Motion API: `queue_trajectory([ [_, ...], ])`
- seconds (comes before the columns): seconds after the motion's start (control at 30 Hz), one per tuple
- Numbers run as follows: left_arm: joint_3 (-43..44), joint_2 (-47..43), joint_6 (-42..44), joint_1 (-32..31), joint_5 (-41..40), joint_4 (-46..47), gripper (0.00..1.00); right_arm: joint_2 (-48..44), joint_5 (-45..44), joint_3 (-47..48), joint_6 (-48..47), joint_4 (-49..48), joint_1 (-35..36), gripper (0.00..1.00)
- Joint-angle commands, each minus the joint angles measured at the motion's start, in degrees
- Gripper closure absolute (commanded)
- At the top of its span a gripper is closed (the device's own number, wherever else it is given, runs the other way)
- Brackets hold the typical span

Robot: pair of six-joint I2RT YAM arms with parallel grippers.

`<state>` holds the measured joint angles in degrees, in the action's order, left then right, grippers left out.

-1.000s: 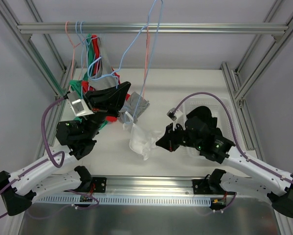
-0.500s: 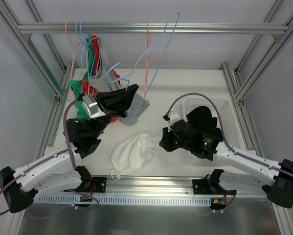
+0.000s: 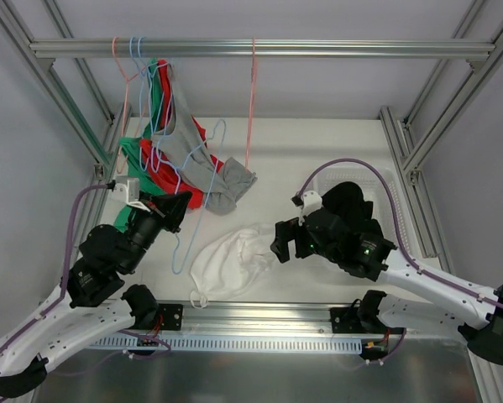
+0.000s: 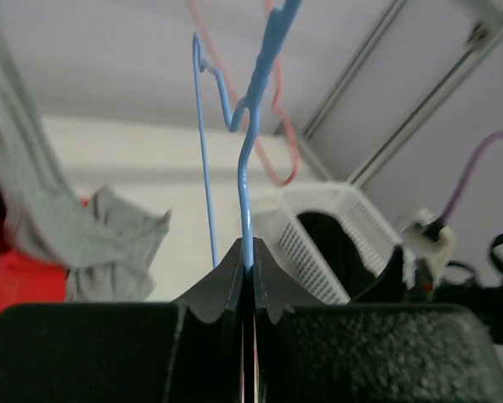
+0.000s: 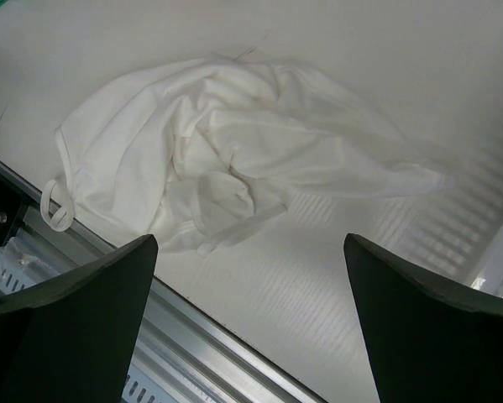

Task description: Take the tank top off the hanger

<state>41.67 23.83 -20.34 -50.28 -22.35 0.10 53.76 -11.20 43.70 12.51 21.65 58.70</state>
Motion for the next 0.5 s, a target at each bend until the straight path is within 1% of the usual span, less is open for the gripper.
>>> queue_trajectory([
  [0.0,0.3,2.2,-5.0,-0.3,-6.7,-9.9,1.00,-1.8,-3.8,2.1,-1.1,2.1,-0.2,0.00],
  [0.1,10.5,14.8,0.0,-0.2,-7.7,-11.3,1.00,-2.2,-3.7,2.5,-1.4,2.6,-0.2,0.01],
  [0.13,18.8,23.7,2.4,-0.1,-7.6,-14.3,1.00,-2.3,-3.7,2.7,-1.4,2.6,-0.2,0.01],
  [0.2,27.8,32.3,2.7,0.8,-8.3,-18.4,1.00,-3.0,-3.4,3.1,-1.4,3.2,-0.2,0.00],
  [0.23,34.0,38.3,4.0,1.4,-8.0,-18.7,1.00,-3.4,-3.6,3.1,-1.5,3.5,-0.2,0.00],
  [0.3,38.7,42.9,4.6,1.8,-8.9,-18.8,1.00,-5.0,-3.7,2.7,-1.4,3.9,-0.2,0.01],
  [0.33,42.8,46.1,4.7,2.9,-8.6,-19.0,1.00,-5.5,-4.0,2.3,-1.3,4.0,-0.2,0.00],
  [0.47,49.7,51.1,5.1,5.4,-6.9,-19.1,1.00,-7.8,-4.3,0.9,-1.3,4.6,-0.2,0.00],
])
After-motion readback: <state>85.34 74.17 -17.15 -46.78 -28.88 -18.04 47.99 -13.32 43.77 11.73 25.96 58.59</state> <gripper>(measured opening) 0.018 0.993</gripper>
